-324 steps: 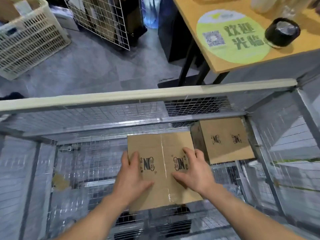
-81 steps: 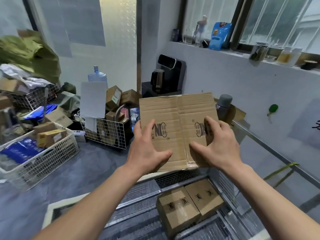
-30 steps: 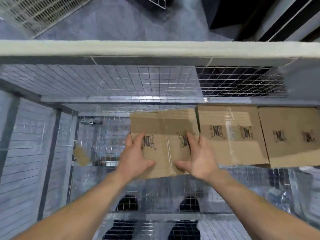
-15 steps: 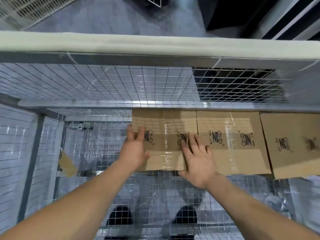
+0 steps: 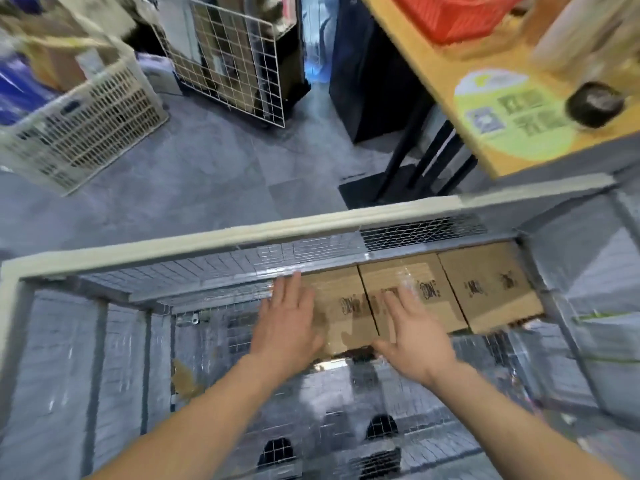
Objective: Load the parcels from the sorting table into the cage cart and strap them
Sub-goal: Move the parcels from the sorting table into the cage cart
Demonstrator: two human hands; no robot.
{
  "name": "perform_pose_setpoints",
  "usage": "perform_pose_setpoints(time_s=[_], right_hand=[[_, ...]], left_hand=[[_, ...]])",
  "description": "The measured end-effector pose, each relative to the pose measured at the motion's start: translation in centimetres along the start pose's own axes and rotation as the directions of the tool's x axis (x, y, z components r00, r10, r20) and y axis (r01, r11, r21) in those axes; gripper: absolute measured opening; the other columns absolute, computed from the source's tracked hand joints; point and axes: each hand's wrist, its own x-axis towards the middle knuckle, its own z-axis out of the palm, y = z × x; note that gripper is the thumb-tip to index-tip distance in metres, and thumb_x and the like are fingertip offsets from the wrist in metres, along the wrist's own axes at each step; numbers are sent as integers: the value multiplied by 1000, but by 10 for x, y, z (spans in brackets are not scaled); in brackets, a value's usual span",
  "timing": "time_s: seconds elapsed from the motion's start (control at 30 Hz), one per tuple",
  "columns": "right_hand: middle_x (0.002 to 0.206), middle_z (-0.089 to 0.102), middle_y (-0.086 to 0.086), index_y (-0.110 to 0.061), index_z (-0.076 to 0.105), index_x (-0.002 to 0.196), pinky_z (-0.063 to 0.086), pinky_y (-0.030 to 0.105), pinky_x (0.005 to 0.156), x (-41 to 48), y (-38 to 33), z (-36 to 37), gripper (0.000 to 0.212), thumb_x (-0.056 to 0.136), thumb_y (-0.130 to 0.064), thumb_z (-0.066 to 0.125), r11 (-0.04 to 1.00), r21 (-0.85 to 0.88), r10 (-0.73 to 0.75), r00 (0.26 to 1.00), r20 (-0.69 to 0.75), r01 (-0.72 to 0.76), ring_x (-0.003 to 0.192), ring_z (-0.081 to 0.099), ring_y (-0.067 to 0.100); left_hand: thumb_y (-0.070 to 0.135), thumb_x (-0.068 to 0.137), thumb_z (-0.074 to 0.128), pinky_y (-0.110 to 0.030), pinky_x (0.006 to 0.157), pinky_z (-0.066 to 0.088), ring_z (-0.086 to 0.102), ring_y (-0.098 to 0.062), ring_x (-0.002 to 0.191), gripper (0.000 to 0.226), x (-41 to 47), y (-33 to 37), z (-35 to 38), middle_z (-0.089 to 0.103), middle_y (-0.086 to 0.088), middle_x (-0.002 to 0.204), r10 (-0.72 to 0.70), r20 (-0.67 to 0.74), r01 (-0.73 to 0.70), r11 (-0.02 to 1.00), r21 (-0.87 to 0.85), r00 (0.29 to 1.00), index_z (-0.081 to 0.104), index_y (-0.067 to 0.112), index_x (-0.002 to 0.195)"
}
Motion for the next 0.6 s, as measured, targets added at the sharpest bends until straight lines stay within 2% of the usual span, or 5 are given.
perform_pose_setpoints(time_s=[0.07,0.17,0.23,0.43,0.6], right_hand=[[167,-1,4,-19,9,160,15,47,124,-36,-9,-34,92,90,-71,37,999,39,33,993,-111,-28,154,0,23],[166,13,9,-13,22,157,23,48,121,-89,-17,-89,91,89,-72,31,997,42,69,955,-290,-59,153,10,25],[166,14,9,-12,22,157,23,48,121,-120,-16,-123,92,89,-73,30,995,43,100,924,-368,-90,153,10,26],[164,20,11,-10,29,155,28,50,118,-222,6,-207,93,86,-72,31,978,68,198,784,-588,-196,152,17,29],[159,31,16,-6,37,151,34,52,112,-319,29,-248,91,85,-68,38,955,69,249,649,-719,-290,148,29,33]], left_hand=[[58,92,53,-48,123,2,-15,-30,150,92,-26,20,-42,-17,-2,163,95,-49,-94,995,35,994,-3,22,156],[62,93,46,-47,123,2,-17,-29,150,90,-58,52,-99,-18,-4,163,259,-133,-246,963,109,957,-2,20,156],[62,94,44,-46,123,2,-20,-28,149,91,-74,74,-133,-20,-4,163,345,-182,-324,937,132,921,-4,19,157],[62,93,45,-47,122,8,-13,-29,151,90,-125,161,-207,-11,-7,164,558,-321,-510,829,229,765,2,16,157],[63,89,51,-51,119,20,3,-35,151,90,-182,233,-238,7,-13,164,703,-400,-629,708,320,588,17,13,156]])
